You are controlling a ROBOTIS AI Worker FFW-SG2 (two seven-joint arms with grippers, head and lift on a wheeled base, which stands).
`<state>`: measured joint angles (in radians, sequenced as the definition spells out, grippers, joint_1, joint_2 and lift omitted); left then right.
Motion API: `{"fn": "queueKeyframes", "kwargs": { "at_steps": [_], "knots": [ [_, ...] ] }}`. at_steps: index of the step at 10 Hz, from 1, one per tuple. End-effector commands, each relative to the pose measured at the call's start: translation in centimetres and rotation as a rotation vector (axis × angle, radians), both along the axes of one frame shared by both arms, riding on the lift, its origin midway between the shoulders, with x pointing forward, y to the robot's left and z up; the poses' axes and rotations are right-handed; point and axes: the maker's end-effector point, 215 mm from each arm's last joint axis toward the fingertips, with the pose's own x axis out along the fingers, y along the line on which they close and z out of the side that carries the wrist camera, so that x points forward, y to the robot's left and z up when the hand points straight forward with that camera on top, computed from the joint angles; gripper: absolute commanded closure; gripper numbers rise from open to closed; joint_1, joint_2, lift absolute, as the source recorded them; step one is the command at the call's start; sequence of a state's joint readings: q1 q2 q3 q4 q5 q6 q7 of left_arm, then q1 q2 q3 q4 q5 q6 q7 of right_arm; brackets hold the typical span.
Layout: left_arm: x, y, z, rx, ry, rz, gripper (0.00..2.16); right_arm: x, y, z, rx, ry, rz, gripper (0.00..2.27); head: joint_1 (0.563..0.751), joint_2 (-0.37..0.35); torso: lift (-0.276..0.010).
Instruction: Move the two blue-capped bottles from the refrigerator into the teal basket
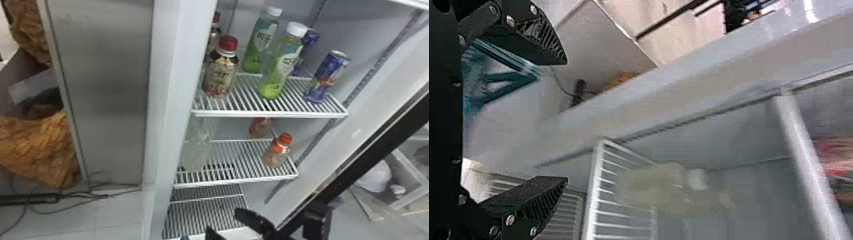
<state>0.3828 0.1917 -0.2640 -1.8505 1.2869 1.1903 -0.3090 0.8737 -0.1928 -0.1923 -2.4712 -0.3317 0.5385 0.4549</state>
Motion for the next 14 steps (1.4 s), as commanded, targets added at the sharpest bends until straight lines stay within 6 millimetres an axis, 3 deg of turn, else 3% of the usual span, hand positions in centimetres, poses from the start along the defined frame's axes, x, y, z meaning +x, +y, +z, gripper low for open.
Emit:
{"fn": "queueKeyframes", "kwargs": {
  "at_steps": [1,4,10,14],
  "knots": [
    [0.1,0.0,0.0,0.001,-0.004,-0.002,1.14,1.3,-0.8,2.4,-0.003,-0.113,-0.042,0.12,0.695,-0.350,-0.140],
    [0.0,-0.1,0.0,0.002,-0.001,-0.003,1.14,3.2,-3.6,6.1,-0.030,-0.314,-0.165,0.10,0.695,-0.350,-0.140],
    [0.2,0.0,-0.1,0.008,-0.008,-0.002,1.14,6.1,-9.8,4.8,-0.074,-0.578,-0.347,0.04,0.695,-0.350,-0.140],
    [0.3,-0.1,-0.1,0.006,-0.007,0.003,1.14,6.2,-11.0,3.8,-0.088,-0.639,-0.382,0.05,0.695,-0.350,-0.140]
  ]
}}
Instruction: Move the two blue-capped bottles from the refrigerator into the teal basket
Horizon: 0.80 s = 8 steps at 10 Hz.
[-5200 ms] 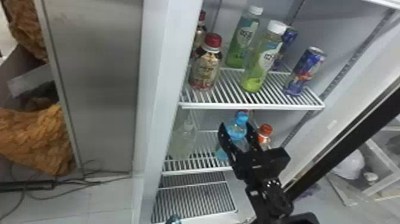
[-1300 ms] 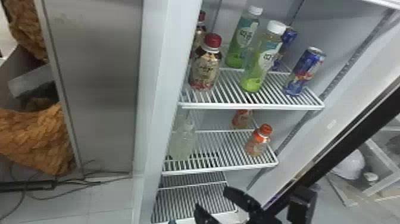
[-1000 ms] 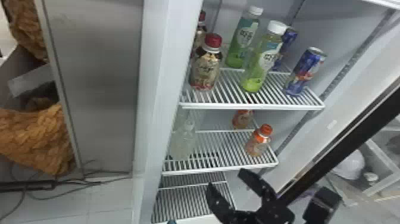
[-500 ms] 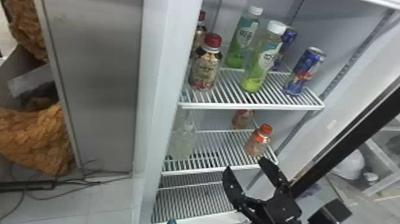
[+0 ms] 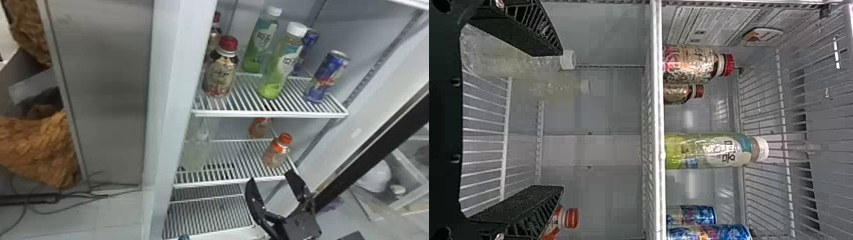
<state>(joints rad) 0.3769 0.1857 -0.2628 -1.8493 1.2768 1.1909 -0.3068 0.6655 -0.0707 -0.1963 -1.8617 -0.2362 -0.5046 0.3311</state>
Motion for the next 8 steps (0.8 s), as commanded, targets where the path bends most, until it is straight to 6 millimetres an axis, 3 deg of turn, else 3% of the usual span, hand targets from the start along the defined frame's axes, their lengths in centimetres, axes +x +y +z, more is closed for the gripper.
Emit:
{"fn": "queueKeyframes", "kwargs": {
  "at_steps": [1,8],
  "knots": [
    [-0.03,0.01,-0.04,0.000,0.003,0.003,1.14,-0.02,-0.13,-0.21,0.001,0.004,-0.005,0.05,0.695,-0.350,-0.140],
    [-0.17,0.05,-0.06,-0.003,0.008,0.005,1.14,-0.52,-0.78,0.08,0.011,0.005,-0.046,0.10,0.695,-0.350,-0.140]
  ]
}}
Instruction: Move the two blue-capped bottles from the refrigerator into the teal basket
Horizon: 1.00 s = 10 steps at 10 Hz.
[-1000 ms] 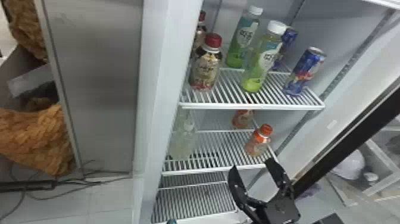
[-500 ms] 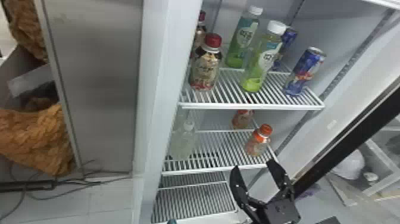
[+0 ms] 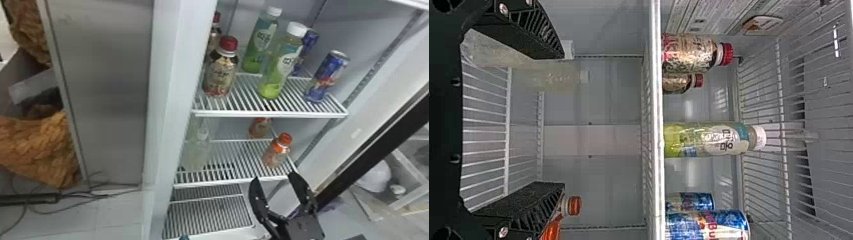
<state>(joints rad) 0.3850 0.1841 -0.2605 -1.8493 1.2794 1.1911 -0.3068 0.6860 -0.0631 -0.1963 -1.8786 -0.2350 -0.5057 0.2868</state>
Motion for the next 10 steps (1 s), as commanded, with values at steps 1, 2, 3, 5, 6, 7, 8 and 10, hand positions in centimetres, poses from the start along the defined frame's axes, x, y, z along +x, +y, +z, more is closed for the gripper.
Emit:
{"fn": "queueKeyframes", "kwargs": {
  "at_steps": [1,2,3,5,6,7,8,10],
  "knots": [
    [0.06,0.04,-0.02,0.001,0.000,0.002,1.14,-0.10,-0.06,0.00,0.003,0.001,-0.004,0.12,0.695,-0.350,-0.140],
    [0.06,0.04,-0.02,0.001,0.000,0.002,1.14,-0.01,-0.12,0.09,0.003,-0.002,-0.007,0.14,0.695,-0.350,-0.140],
    [0.10,-0.01,0.04,0.000,-0.002,0.000,1.14,-0.04,-0.20,-0.05,0.005,0.001,-0.012,0.14,0.695,-0.350,-0.140],
    [0.14,-0.05,0.05,0.001,-0.005,-0.001,1.14,0.02,-0.23,-0.10,0.005,0.001,-0.014,0.14,0.695,-0.350,-0.140],
    [0.05,0.00,-0.04,0.004,-0.005,-0.004,1.14,0.06,-0.29,-0.27,0.007,0.004,-0.017,0.14,0.695,-0.350,-0.140],
    [0.15,0.00,0.01,0.004,-0.007,-0.004,1.14,0.06,-0.28,-0.29,0.005,0.004,-0.018,0.14,0.695,-0.350,-0.140],
    [0.13,0.06,-0.08,0.007,-0.007,-0.005,1.14,0.07,-0.29,-0.33,0.000,0.005,-0.022,0.14,0.695,-0.350,-0.140],
    [0.04,0.11,-0.13,0.008,-0.007,-0.008,1.14,0.13,-0.30,-0.47,-0.010,0.015,-0.028,0.14,0.695,-0.350,-0.140]
  ]
}}
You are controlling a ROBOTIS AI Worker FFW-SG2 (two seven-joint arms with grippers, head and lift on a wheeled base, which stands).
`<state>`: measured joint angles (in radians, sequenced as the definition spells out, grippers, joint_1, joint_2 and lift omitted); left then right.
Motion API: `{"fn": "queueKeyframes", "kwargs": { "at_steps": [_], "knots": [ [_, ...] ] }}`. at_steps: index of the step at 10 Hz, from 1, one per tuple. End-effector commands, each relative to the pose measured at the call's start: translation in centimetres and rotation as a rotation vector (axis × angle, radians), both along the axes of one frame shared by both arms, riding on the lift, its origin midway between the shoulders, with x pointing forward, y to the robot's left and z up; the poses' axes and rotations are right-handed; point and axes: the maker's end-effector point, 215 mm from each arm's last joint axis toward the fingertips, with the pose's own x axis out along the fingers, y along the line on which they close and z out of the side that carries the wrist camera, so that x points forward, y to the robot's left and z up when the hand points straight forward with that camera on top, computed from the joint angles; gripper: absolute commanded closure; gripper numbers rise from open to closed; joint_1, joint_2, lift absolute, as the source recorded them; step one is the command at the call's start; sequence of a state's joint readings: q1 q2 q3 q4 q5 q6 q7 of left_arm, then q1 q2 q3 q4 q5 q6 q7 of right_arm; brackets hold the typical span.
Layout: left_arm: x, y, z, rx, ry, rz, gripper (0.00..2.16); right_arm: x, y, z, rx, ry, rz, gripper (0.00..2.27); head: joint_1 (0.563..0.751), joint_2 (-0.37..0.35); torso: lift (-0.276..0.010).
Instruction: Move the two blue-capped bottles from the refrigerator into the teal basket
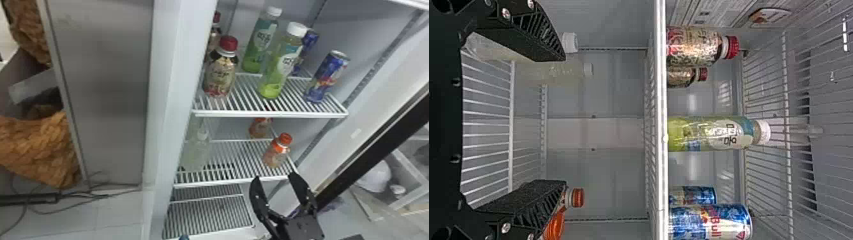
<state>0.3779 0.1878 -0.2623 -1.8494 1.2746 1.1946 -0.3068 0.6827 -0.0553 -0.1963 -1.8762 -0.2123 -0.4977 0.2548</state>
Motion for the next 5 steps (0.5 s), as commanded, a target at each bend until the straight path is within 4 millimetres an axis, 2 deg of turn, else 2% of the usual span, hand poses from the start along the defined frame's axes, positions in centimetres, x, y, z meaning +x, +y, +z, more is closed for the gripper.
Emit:
{"fn": "queueKeyframes", "kwargs": {
  "at_steps": [1,2,5],
  "knots": [
    [-0.03,0.03,-0.03,0.001,0.000,-0.001,1.14,0.06,0.02,-0.11,0.000,0.009,-0.001,0.14,0.695,-0.350,-0.140],
    [-0.03,0.03,-0.03,0.001,0.000,-0.001,1.14,0.16,0.16,-0.59,0.003,0.046,0.001,0.14,0.695,-0.350,-0.140],
    [-0.11,-0.02,-0.02,-0.001,0.003,0.000,1.14,0.08,-0.07,-0.32,-0.001,0.047,-0.011,0.14,0.695,-0.350,-0.140]
  ]
}}
